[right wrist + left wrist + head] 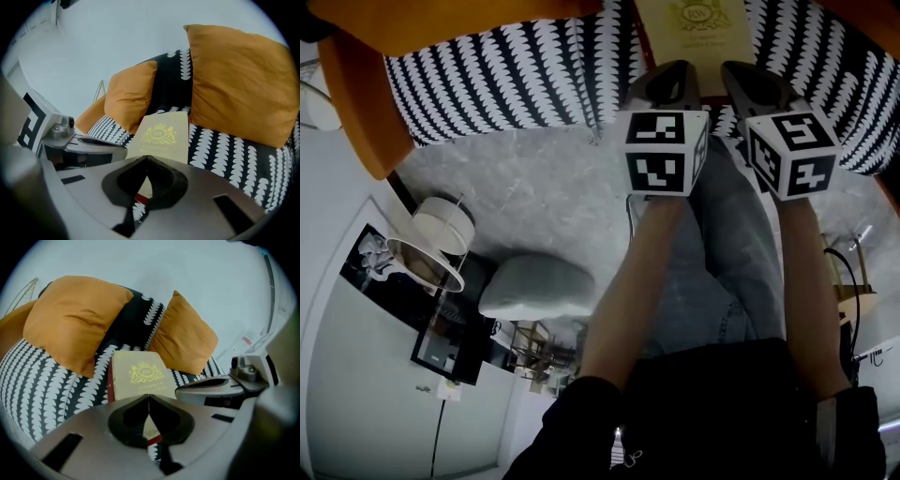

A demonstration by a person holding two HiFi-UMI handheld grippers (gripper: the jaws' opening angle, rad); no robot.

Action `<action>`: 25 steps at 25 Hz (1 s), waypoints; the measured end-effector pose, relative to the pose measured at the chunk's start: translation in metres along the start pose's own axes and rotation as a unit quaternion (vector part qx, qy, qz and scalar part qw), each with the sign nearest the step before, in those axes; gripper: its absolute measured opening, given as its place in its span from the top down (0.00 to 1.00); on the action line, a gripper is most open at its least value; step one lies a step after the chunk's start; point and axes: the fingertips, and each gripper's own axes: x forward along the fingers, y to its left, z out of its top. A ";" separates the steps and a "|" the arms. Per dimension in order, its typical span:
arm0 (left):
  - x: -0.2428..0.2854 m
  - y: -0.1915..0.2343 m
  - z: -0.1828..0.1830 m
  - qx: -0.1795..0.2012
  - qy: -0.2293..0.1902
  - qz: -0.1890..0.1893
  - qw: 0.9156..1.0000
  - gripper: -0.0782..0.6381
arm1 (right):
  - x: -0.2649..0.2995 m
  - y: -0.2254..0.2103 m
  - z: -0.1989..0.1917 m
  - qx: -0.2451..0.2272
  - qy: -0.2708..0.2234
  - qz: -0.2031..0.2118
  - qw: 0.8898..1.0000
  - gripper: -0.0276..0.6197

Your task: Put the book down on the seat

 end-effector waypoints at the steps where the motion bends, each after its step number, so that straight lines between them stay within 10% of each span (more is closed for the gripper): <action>1: -0.002 0.002 -0.002 -0.001 0.000 0.001 1.000 0.87 | 0.000 0.002 -0.002 0.001 0.001 0.001 1.000 0.94; 9: -0.005 0.000 0.013 0.012 -0.027 0.016 0.999 0.87 | -0.004 -0.003 0.008 0.013 -0.042 0.007 0.999 0.94; 25: -0.171 -0.070 0.178 0.028 -0.186 0.055 0.981 0.87 | -0.164 0.063 0.188 -0.016 -0.218 0.021 0.976 0.94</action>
